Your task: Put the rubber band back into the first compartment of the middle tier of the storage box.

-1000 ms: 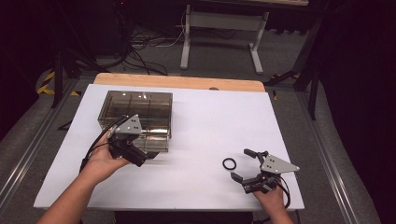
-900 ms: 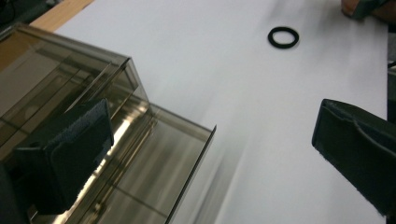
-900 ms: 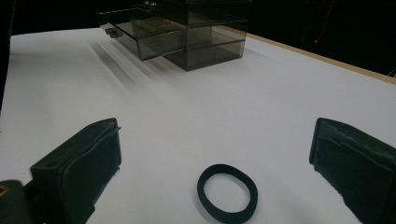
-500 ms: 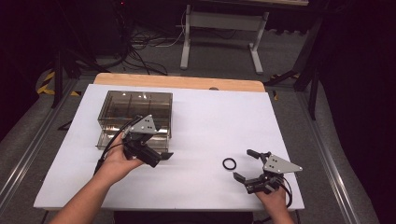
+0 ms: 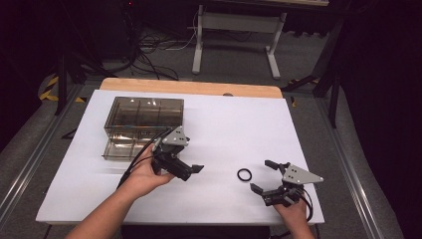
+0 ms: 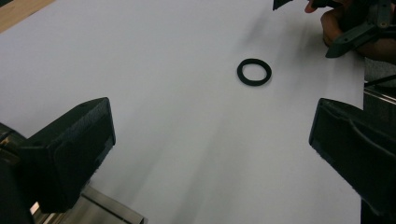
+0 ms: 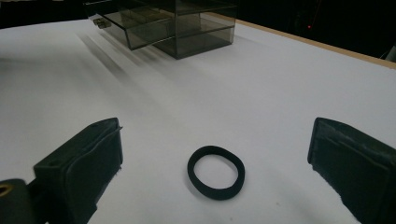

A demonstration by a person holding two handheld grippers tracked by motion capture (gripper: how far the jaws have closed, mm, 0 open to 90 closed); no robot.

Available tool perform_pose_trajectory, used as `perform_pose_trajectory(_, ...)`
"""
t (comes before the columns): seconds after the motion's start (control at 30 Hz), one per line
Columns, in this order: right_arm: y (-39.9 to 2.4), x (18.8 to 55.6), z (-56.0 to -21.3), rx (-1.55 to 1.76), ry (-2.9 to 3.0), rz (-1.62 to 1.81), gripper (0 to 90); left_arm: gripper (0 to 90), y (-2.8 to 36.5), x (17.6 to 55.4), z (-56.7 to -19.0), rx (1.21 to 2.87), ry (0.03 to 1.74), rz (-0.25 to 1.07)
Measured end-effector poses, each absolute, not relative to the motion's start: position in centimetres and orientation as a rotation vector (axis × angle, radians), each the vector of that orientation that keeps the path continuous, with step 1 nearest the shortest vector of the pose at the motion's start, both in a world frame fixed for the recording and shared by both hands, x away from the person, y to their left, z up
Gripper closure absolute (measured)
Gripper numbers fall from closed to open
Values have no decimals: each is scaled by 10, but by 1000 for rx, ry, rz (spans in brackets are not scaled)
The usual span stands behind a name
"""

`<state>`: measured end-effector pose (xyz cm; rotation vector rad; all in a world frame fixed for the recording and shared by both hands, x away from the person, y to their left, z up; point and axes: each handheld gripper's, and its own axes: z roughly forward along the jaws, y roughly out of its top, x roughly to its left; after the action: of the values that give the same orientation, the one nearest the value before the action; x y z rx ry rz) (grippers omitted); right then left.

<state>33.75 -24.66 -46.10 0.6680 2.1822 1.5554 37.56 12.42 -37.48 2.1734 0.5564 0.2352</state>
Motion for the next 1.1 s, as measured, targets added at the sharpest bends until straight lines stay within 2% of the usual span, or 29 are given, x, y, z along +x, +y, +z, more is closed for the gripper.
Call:
perform_pose_trajectory(0.3, -245, 337, -461, 647, 2193, 1550, 41, 121, 105, 377, -380, 2151, 549, 194)
perform_pose_trajectory(1.1, -244, 336, -462, 642, 2192, 1530, 42, 187, 61, 390, -406, 2160, 537, 145)
